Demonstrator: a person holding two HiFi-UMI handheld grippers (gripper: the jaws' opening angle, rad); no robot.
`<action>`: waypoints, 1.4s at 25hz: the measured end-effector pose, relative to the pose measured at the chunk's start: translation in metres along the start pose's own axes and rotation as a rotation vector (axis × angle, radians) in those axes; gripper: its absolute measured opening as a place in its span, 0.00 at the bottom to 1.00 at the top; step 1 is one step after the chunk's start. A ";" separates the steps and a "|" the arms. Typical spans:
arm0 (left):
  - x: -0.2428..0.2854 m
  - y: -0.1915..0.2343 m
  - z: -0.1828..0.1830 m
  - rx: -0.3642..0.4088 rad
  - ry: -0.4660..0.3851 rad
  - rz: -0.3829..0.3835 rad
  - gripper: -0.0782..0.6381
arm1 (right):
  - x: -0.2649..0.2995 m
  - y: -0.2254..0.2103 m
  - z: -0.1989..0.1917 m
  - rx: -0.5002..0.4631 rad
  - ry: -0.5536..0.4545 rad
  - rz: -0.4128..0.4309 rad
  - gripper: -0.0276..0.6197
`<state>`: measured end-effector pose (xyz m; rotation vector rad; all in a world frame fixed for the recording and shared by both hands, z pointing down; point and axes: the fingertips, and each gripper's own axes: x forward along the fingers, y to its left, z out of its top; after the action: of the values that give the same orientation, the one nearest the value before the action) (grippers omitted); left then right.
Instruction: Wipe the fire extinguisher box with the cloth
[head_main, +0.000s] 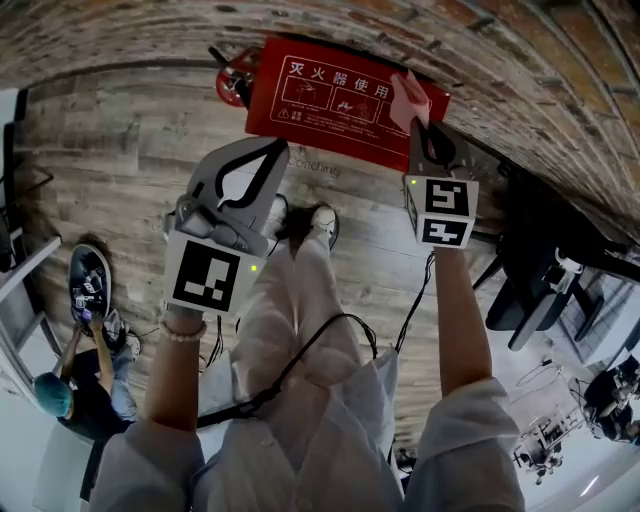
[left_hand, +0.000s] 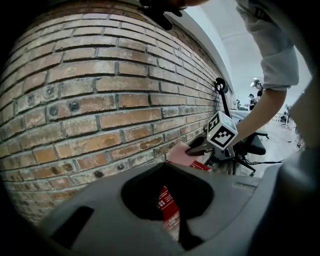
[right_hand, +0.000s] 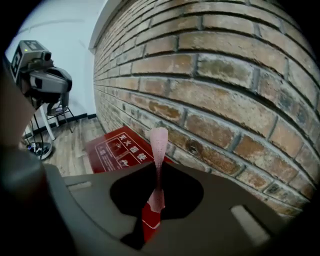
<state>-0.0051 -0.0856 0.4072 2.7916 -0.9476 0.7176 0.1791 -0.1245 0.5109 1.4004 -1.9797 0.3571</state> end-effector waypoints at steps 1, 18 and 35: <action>-0.003 0.002 -0.002 -0.003 0.000 0.003 0.10 | -0.001 0.013 0.007 -0.005 -0.010 0.023 0.08; -0.064 0.047 -0.042 -0.062 0.043 0.112 0.10 | 0.041 0.214 0.072 -0.021 -0.103 0.393 0.08; -0.082 0.068 -0.067 -0.113 0.056 0.149 0.10 | 0.102 0.245 0.028 -0.107 0.086 0.332 0.08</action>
<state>-0.1297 -0.0783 0.4251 2.6116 -1.1563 0.7324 -0.0736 -0.1203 0.5962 0.9740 -2.1266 0.4440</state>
